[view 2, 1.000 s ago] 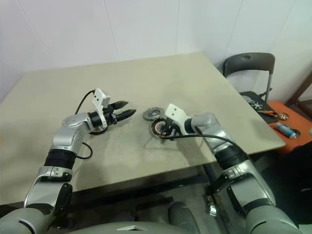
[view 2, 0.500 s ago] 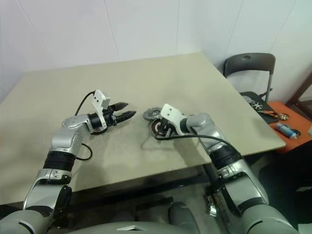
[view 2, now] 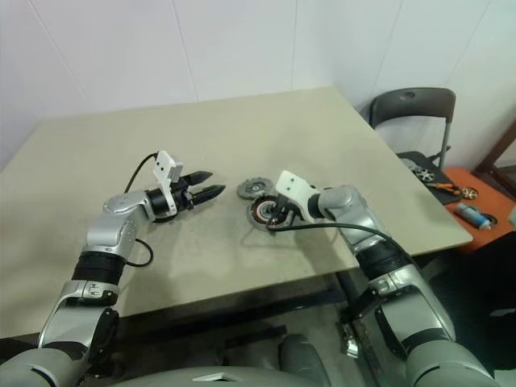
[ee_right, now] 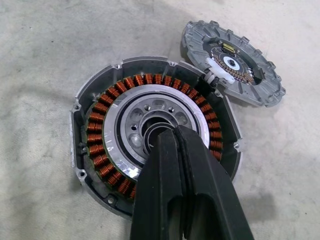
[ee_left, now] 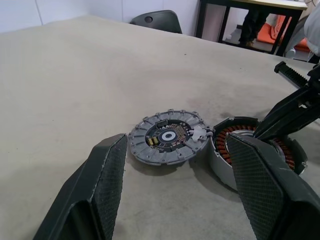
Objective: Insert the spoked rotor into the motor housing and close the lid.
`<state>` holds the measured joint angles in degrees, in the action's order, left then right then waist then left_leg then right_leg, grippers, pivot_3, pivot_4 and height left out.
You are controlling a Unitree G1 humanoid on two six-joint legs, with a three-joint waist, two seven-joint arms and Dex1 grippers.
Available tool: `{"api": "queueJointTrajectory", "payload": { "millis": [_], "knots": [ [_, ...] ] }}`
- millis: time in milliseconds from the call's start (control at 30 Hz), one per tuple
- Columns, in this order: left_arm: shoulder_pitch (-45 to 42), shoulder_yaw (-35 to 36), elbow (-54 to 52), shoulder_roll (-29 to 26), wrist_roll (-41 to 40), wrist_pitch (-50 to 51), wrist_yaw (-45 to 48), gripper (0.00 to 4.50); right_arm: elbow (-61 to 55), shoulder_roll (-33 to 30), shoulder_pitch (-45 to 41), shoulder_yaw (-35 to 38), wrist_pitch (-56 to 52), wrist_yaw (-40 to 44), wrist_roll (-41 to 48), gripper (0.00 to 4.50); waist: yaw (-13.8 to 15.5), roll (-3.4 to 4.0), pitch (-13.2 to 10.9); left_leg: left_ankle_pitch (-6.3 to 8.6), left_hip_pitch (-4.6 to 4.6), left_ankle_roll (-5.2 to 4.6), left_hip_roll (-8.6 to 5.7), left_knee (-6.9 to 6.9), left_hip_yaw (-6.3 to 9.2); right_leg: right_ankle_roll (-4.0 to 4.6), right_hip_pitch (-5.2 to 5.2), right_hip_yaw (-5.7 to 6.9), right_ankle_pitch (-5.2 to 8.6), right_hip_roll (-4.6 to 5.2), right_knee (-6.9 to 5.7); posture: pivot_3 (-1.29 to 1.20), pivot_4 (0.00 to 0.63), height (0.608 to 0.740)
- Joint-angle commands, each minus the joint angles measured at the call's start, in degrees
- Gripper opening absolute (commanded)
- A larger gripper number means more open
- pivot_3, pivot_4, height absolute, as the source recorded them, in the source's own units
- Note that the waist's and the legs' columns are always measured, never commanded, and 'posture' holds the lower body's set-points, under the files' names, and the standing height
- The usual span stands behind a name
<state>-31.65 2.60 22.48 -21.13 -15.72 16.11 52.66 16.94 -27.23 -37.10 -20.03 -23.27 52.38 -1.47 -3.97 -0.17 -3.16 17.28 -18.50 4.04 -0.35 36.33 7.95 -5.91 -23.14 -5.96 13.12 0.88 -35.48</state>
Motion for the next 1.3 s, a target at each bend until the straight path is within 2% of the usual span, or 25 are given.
{"api": "queueJointTrajectory", "payload": {
  "millis": [33,400,833,1300],
  "knots": [
    [-1.50,0.09,-0.38,-0.12,-0.54,-0.97,0.03,3.35,-1.90,0.97,0.16,0.38,0.01,-0.58,-0.28,0.04,0.00,0.00,0.00,0.00,0.00,0.00,0.00,0.00,0.00,0.00,0.00,0.00,0.00,0.00,0.00,0.00,0.000,0.740],
    [-0.18,0.05,-1.09,0.20,-0.66,-1.17,-0.54,3.35,-2.36,2.39,0.75,-0.39,0.68,-1.24,-1.48,0.04,-0.06,0.00,0.00,0.00,0.02,0.00,0.00,0.02,0.00,0.00,0.00,-0.01,0.00,-0.01,-0.04,0.00,0.000,0.740],
    [0.25,0.00,-1.39,0.40,-0.65,-1.03,-0.68,3.35,-0.95,0.69,2.79,0.42,2.35,-1.58,-2.79,0.04,0.05,-0.04,0.03,0.00,0.03,0.00,0.00,0.02,0.00,0.00,0.04,0.00,0.00,0.00,-0.02,0.00,0.000,0.740],
    [0.57,0.03,-1.36,0.44,-0.62,-1.11,-0.61,3.35,-0.89,3.30,3.92,0.31,2.96,-5.38,-3.44,0.04,-0.03,-0.11,0.08,0.00,0.09,0.00,0.00,0.08,0.00,-0.01,0.08,-0.01,0.01,-0.02,-0.08,0.00,0.000,0.740]
  ]
}}
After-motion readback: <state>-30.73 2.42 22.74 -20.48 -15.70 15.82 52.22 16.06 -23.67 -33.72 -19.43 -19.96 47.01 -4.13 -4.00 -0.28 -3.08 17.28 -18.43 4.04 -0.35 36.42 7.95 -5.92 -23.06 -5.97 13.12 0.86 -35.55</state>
